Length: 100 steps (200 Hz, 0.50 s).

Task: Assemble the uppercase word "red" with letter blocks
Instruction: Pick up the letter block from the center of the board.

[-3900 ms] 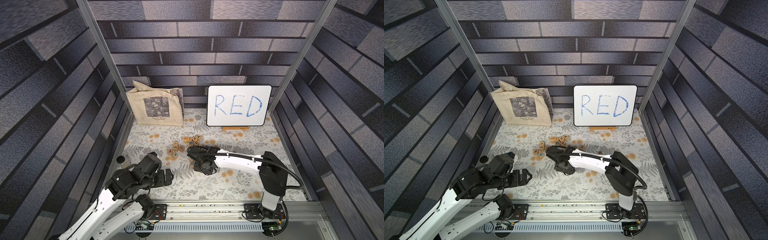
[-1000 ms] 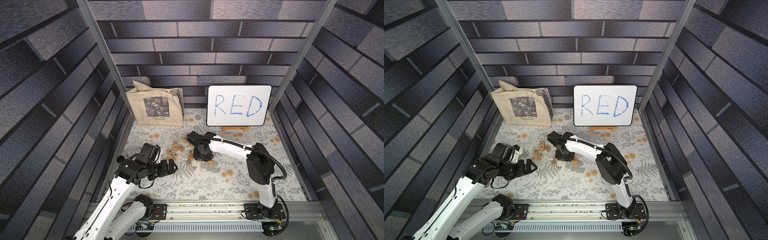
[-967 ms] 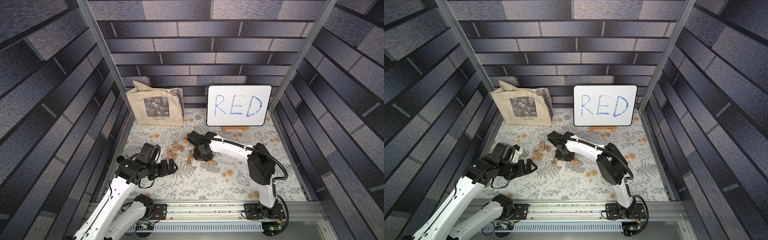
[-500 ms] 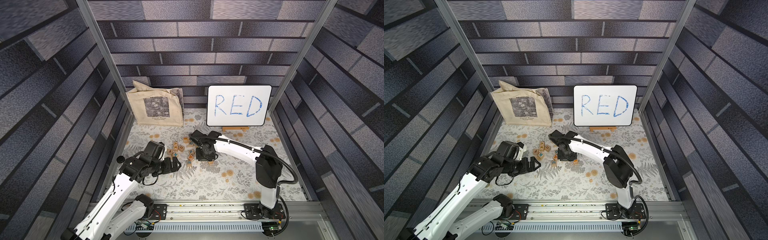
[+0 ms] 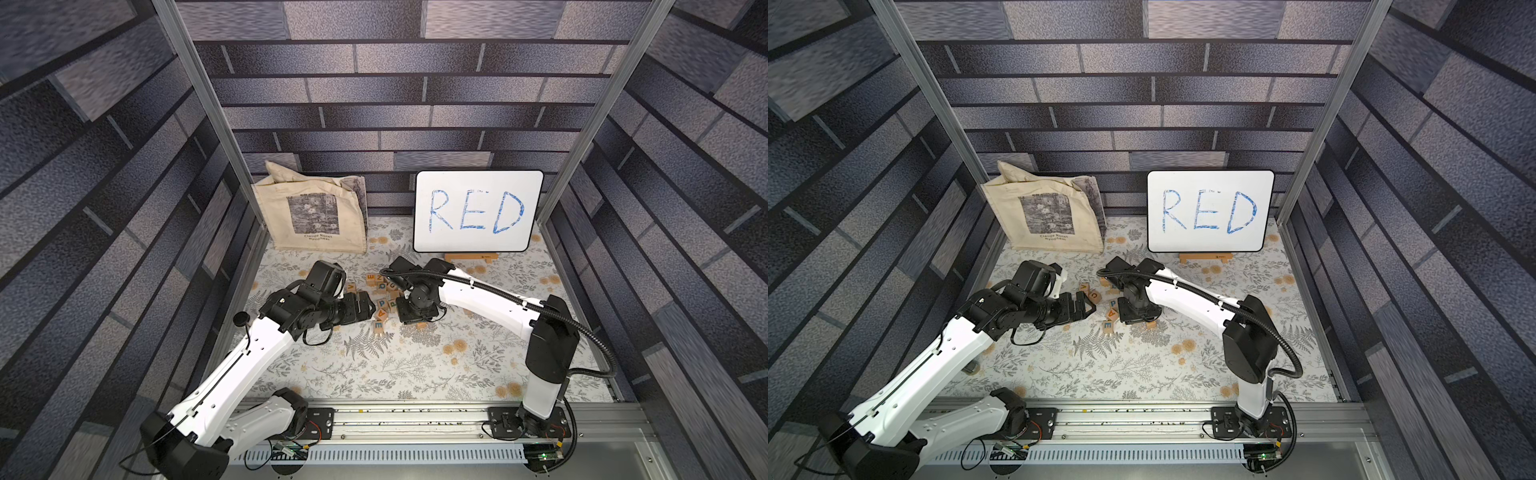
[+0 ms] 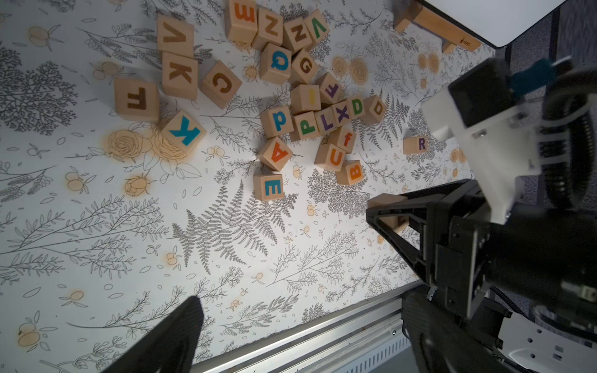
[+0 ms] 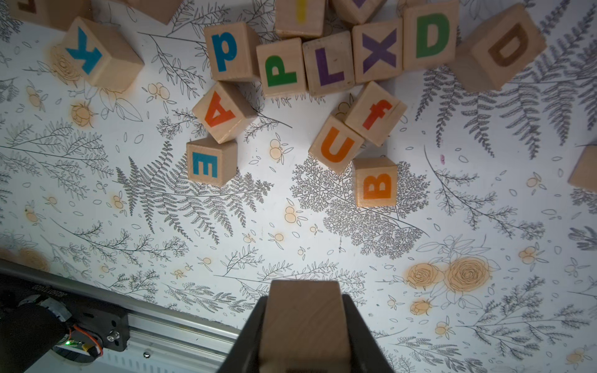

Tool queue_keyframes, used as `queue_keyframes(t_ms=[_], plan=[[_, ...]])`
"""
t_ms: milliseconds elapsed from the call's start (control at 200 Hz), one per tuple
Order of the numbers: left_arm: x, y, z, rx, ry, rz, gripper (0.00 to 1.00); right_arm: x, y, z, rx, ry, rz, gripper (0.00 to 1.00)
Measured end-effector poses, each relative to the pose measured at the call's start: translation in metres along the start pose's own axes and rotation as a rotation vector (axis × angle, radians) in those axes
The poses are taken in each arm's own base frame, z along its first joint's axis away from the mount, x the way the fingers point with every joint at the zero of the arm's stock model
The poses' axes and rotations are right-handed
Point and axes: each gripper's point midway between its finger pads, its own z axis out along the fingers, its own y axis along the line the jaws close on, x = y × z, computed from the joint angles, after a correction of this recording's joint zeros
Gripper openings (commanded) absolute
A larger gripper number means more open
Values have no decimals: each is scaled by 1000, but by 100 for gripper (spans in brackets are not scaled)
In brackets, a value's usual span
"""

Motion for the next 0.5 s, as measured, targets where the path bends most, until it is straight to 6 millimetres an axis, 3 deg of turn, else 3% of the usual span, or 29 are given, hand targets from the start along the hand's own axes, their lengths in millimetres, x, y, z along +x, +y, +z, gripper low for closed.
queue_keyframes(t_ms=[336,501], plan=[[10,-28,12,40,45,78,100,-5,-3,-25,-34,-56,2,15],[13,-37,21,54,53,92,100,-7,-15,-28,-26,-67,26,15]])
